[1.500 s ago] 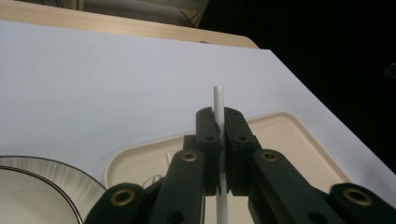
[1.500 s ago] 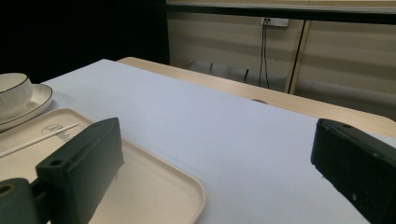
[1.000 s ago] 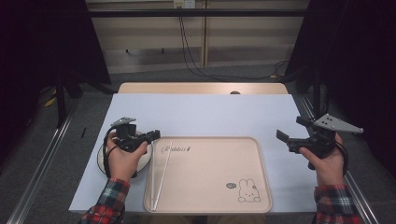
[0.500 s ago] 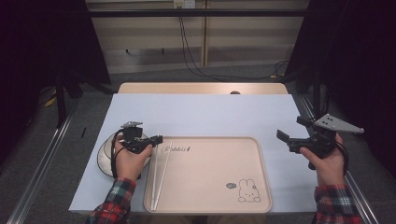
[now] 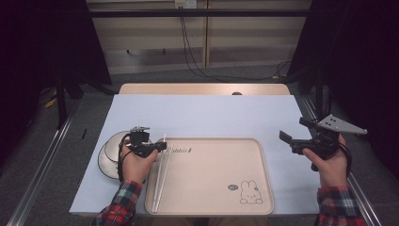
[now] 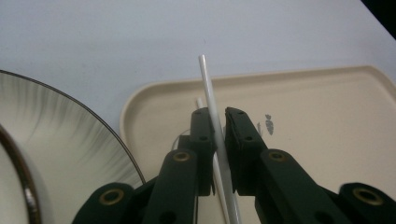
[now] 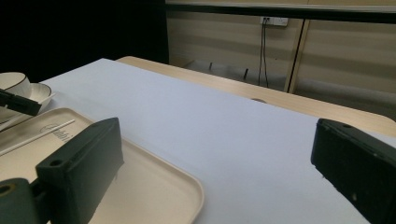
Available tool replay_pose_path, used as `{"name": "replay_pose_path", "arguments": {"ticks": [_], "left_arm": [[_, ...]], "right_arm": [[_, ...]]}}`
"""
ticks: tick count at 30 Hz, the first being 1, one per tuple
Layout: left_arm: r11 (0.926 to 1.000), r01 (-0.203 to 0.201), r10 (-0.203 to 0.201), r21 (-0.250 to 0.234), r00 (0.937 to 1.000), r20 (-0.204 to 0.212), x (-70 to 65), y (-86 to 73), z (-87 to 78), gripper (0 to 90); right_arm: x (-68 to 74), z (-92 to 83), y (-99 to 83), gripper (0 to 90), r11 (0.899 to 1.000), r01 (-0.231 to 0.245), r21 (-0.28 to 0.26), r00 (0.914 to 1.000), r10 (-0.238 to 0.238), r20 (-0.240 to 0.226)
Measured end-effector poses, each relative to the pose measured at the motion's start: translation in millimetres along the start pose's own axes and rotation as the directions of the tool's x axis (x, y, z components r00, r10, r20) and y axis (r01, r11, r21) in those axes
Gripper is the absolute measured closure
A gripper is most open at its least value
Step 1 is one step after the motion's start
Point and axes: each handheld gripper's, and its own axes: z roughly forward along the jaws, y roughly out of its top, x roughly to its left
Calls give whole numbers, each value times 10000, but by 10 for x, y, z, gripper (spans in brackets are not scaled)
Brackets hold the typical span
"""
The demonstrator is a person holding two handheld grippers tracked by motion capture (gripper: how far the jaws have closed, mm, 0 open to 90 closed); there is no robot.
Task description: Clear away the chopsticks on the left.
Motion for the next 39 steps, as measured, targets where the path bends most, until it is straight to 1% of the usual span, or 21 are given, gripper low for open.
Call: {"name": "replay_pose_path", "arguments": {"ticks": [1, 2, 3, 6, 7, 9, 14, 15, 18, 20, 23, 25, 26, 28, 29, 30, 33, 35, 37, 39], "left_arm": [[9999, -82, 82, 100, 10000, 9, 0, -1, 3, 818], [9999, -64, 64, 126, 10000, -15, -9, -4, 13, 817], [10000, -26, 26, 48, 10000, -66, -16, -6, 28, 817], [9996, -203, 206, 198, 9996, -169, -18, -12, 43, 816], [9995, -197, 200, 231, 9997, -164, -18, -15, 47, 815], [9997, -119, 123, 226, 9998, -172, -11, -25, 60, 814], [9992, -294, 304, 271, 9988, -377, -29, -24, 61, 813], [9998, -157, 162, 159, 9994, -317, -30, -24, 64, 813], [9994, -293, 299, 185, 9991, -299, -22, -13, 41, 794], [9996, -299, 299, -23, 9994, -191, -28, 3, 15, 759], [9989, -406, 402, -215, 9990, -168, -32, 34, -29, 699], [9984, -398, 396, -410, 9992, -46, -39, 54, -58, 654], [9977, -488, 489, -461, 9988, 30, -39, 63, -76, 626], [9964, -607, 611, -594, 9981, 46, -52, 82, -115, 588], [9960, -610, 616, -659, 9981, 73, -57, 89, -127, 561], [9952, -682, 686, -703, 9976, 35, -60, 98, -146, 536], [9929, -807, 818, -875, 9966, 99, -67, 121, -197, 453], [9923, -842, 866, -906, 9960, 227, -70, 134, -227, 411], [9920, -852, 880, -929, 9958, 261, -73, 146, -251, 357], [9899, -914, 957, -1083, 9948, 353, -73, 157, -278, 310]], "right_arm": [[2, -2, 1, 17, 10000, -31, 13, 10000, 31, -7], [0, -5, 2, 17, 10000, -23, 31, 10000, 23, -18], [-2, -7, 2, 17, 10000, -25, 4, 10000, 25, 16], [-7, -11, 2, 17, 10000, -50, -23, 10000, 51, 34], [-7, -11, 2, 17, 10000, -53, -23, 10000, 53, 35], [-10, -5, 0, 17, 10000, -10, -30, 10000, 10, 47], [-8, -8, 2, 17, 10000, 5, -26, 10000, -5, 34], [-7, -7, 1, 17, 10000, -20, -29, 10000, 20, 53], [-1, -8, 2, 17, 10000, -39, 14, 10000, 39, 3], [1, -2, 1, 17, 10000, -34, -13, 10000, 34, -37], [-1, -1, 0, 17, 10000, -46, -9, 10000, 46, 3], [-1, -4, 0, 17, 10000, -37, -6, 10000, 37, 8], [-4, -10, 2, 17, 10000, -15, 14, 10000, 15, 4], [-5, -12, 3, 17, 10000, -22, -10, 10000, 22, 25], [-6, -13, 2, 17, 10000, -24, -20, 10000, 24, 28], [-6, -14, 3, 17, 10000, -5, -19, 10000, 5, 30], [-2, -12, 3, 17, 10000, 17, -14, 10000, -17, -1], [0, -11, 3, 17, 10000, 13, -27, 10000, -13, 21], [-3, -11, 3, 17, 10000, -1, -66, 10000, 1, 27], [-4, -12, 3, 17, 10000, 0, -78, 10000, 0, 27]]}}
